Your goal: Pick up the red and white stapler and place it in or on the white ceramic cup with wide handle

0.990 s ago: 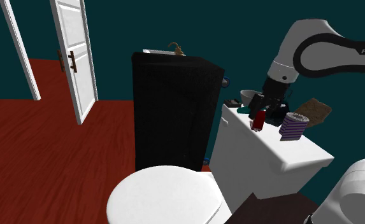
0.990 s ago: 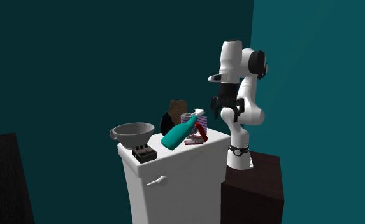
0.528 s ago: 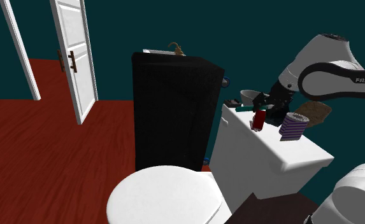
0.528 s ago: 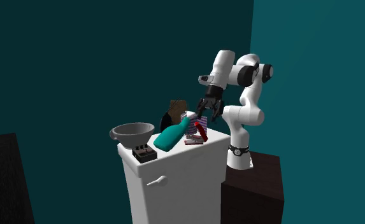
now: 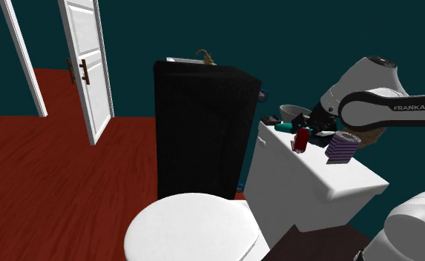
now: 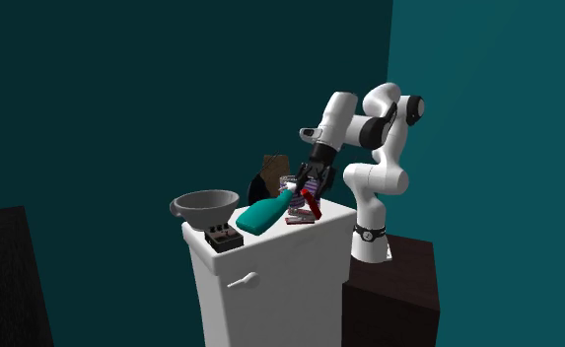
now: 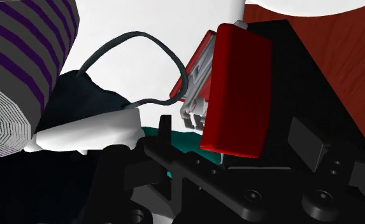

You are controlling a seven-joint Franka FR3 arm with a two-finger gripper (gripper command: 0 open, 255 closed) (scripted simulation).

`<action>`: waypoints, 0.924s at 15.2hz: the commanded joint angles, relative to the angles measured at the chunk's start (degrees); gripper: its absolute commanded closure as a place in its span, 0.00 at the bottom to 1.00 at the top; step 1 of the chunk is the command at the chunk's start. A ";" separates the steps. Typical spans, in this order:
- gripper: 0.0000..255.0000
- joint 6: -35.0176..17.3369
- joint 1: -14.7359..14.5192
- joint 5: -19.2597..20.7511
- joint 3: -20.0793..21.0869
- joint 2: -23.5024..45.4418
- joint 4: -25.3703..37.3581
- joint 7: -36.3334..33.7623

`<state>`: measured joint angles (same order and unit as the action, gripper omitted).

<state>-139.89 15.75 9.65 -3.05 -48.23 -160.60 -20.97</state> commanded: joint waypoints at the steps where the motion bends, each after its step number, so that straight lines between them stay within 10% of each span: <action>1: 0.00 -1.71 0.16 0.20 -0.09 1.17 -0.48 -0.10; 8: 0.00 -1.72 0.16 0.19 -0.09 1.17 -0.48 -0.10; 9: 1.00 -1.72 0.16 0.20 -0.09 1.18 -0.48 -0.10; 14: 1.00 -1.73 0.16 0.20 -0.09 1.18 -0.49 -0.10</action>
<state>-141.62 15.92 9.85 -3.14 -47.07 -161.06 -21.07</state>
